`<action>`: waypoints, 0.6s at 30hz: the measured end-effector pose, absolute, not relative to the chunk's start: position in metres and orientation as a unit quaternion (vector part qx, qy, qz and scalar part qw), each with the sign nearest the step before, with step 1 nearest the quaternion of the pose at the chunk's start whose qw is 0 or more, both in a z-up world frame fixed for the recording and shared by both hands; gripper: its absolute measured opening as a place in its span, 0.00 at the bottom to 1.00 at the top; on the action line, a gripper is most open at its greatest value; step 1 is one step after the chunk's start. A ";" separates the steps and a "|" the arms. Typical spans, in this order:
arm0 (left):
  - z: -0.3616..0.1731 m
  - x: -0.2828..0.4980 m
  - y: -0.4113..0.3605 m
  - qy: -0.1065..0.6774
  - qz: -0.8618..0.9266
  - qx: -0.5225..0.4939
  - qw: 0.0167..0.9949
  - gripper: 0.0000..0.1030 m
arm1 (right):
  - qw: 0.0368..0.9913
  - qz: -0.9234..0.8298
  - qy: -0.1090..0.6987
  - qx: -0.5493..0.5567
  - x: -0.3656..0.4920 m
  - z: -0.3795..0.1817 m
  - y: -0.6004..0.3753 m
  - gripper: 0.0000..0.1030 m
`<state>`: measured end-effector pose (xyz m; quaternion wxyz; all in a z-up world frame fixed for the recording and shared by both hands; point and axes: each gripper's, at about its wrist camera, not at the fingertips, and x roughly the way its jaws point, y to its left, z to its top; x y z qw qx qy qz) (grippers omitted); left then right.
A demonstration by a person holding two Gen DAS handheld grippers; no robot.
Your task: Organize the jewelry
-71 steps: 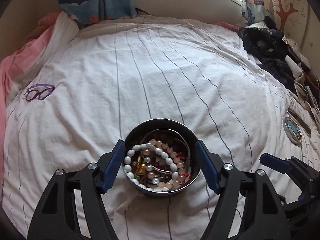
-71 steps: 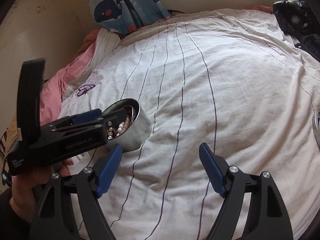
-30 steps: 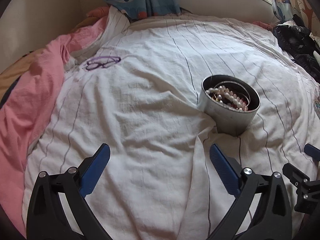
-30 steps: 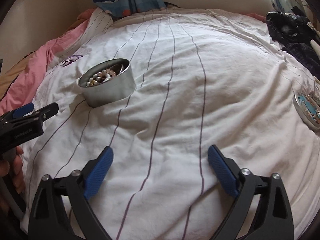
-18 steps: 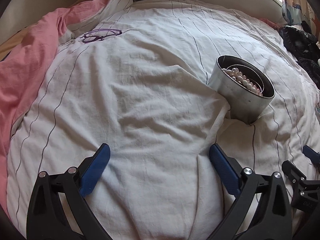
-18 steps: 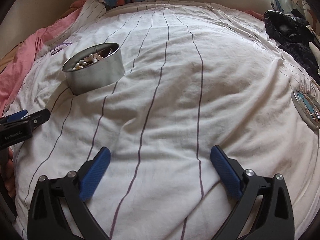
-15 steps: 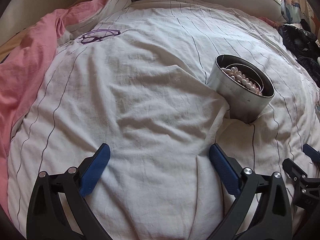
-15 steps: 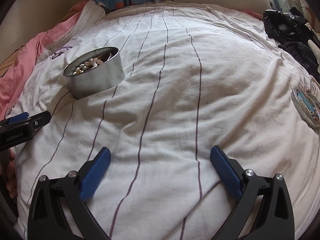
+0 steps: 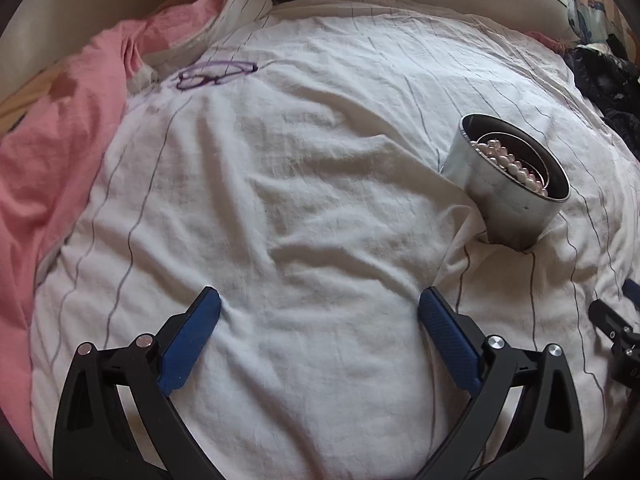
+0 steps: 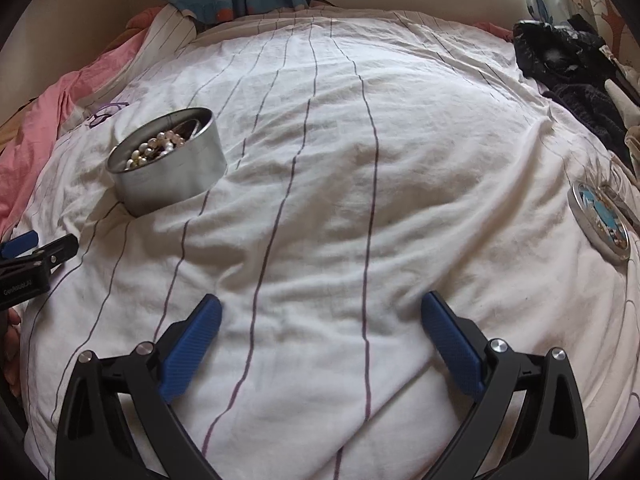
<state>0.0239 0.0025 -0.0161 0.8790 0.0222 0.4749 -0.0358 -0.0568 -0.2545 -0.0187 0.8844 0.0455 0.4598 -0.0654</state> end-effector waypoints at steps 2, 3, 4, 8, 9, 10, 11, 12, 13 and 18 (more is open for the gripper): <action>-0.019 0.025 0.003 0.477 -0.035 0.022 0.878 0.94 | 0.881 -0.070 0.467 0.032 -0.055 -0.023 -0.251 0.93; -0.020 0.024 0.001 0.476 -0.033 0.026 0.879 0.94 | 0.881 -0.072 0.467 0.027 -0.055 -0.023 -0.249 0.93; -0.021 0.024 0.001 0.475 -0.033 0.029 0.879 0.94 | 0.881 -0.072 0.466 0.027 -0.056 -0.024 -0.249 0.93; -0.022 0.024 0.001 0.474 -0.032 0.030 0.879 0.94 | 0.882 -0.071 0.466 0.029 -0.056 -0.024 -0.247 0.93; -0.022 0.024 0.001 0.474 -0.032 0.030 0.879 0.94 | 0.882 -0.071 0.465 0.029 -0.057 -0.024 -0.247 0.93; -0.022 0.024 0.001 0.474 -0.032 0.029 0.879 0.94 | 0.882 -0.071 0.465 0.029 -0.057 -0.024 -0.248 0.93; -0.021 0.024 0.001 0.475 -0.033 0.029 0.879 0.94 | 0.882 -0.071 0.465 0.029 -0.057 -0.024 -0.247 0.93; -0.022 0.024 0.001 0.475 -0.033 0.028 0.879 0.94 | 0.882 -0.071 0.465 0.029 -0.057 -0.024 -0.247 0.93; -0.022 0.024 0.000 0.475 -0.033 0.028 0.879 0.94 | 0.882 -0.072 0.465 0.029 -0.057 -0.024 -0.247 0.93; -0.023 0.025 0.000 0.476 -0.032 0.029 0.879 0.94 | 0.882 -0.073 0.465 0.026 -0.057 -0.025 -0.248 0.93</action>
